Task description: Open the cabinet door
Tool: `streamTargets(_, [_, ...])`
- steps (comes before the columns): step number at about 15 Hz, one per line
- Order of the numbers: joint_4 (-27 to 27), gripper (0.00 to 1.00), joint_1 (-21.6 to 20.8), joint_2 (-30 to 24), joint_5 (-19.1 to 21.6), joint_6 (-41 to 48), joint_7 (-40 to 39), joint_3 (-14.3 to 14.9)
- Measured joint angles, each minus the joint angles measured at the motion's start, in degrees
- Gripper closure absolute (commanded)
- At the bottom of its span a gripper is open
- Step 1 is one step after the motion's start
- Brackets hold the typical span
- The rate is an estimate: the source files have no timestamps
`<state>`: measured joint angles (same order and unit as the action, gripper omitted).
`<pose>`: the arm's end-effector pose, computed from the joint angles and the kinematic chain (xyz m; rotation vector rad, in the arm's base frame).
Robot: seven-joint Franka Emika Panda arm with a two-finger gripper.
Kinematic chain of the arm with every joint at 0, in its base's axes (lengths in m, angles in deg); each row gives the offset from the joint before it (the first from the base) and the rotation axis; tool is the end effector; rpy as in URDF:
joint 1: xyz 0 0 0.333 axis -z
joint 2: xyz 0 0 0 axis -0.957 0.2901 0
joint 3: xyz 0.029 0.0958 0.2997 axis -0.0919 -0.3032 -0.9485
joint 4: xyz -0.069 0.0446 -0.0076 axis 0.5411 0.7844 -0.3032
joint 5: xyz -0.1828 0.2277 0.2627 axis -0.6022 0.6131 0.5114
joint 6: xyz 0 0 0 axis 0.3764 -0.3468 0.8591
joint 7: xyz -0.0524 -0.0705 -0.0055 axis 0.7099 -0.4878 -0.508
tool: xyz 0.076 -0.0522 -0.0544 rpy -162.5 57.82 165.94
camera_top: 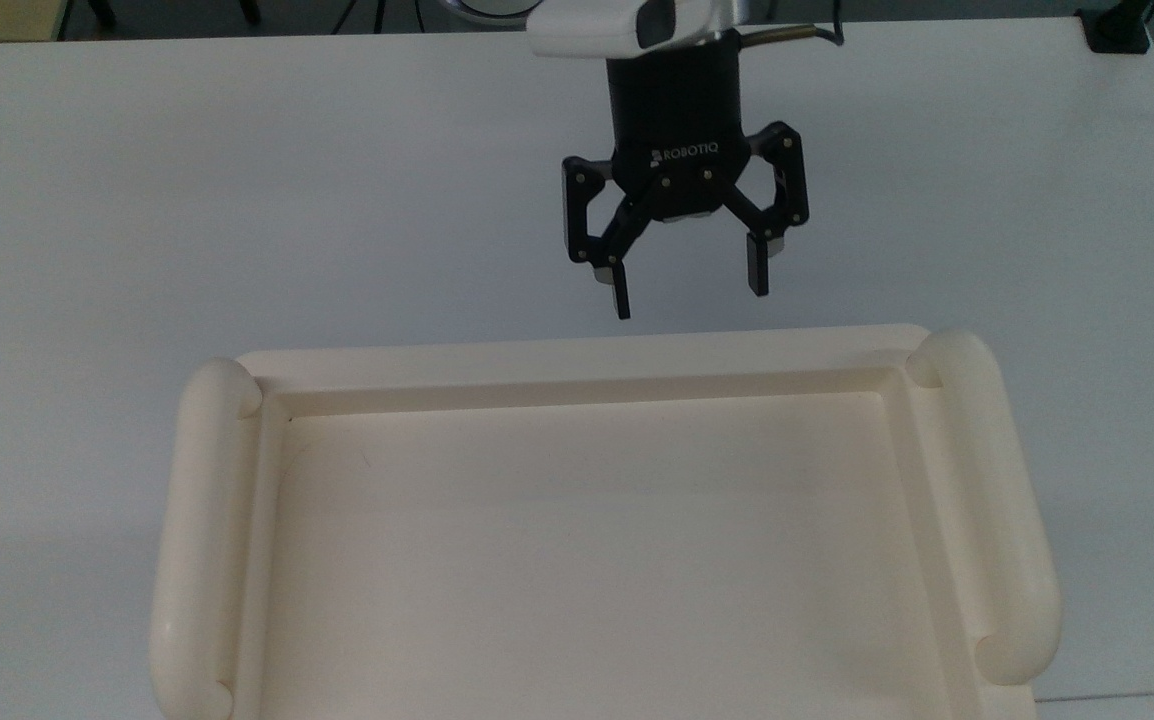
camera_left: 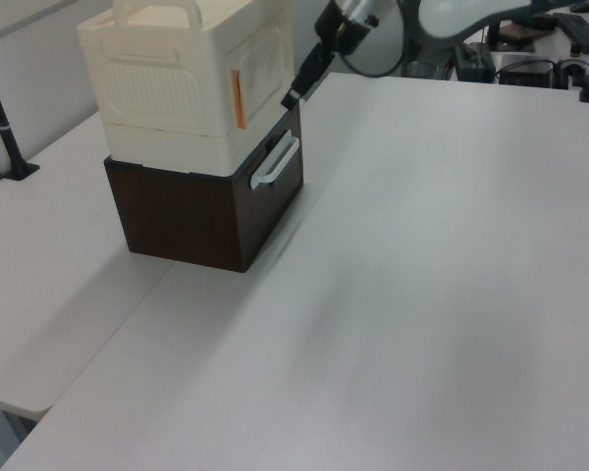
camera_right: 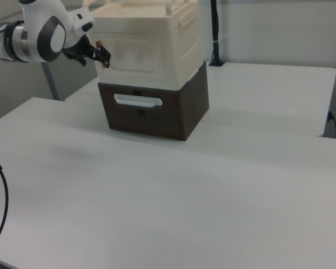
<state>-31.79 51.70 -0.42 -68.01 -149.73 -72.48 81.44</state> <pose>0.6817 0.1755 0.5825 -2.8695 -0.2576 -0.9987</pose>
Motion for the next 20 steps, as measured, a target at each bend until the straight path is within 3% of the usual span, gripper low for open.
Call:
streamTargets(7, [5.9, 0.08, -1.4, 8.6, -13.4, -11.7, 11.9, 0.0])
streamTargets(11, [7.4, 0.36, -1.9, 9.7, -18.9, -11.7, 17.1, 0.0])
streamTargets(15, [7.6, 0.51, -2.8, 9.9, -19.9, -11.7, 20.5, 0.0])
streamTargets(20, [8.4, 0.52, -3.0, 9.9, -19.9, -11.7, 23.0, 0.1])
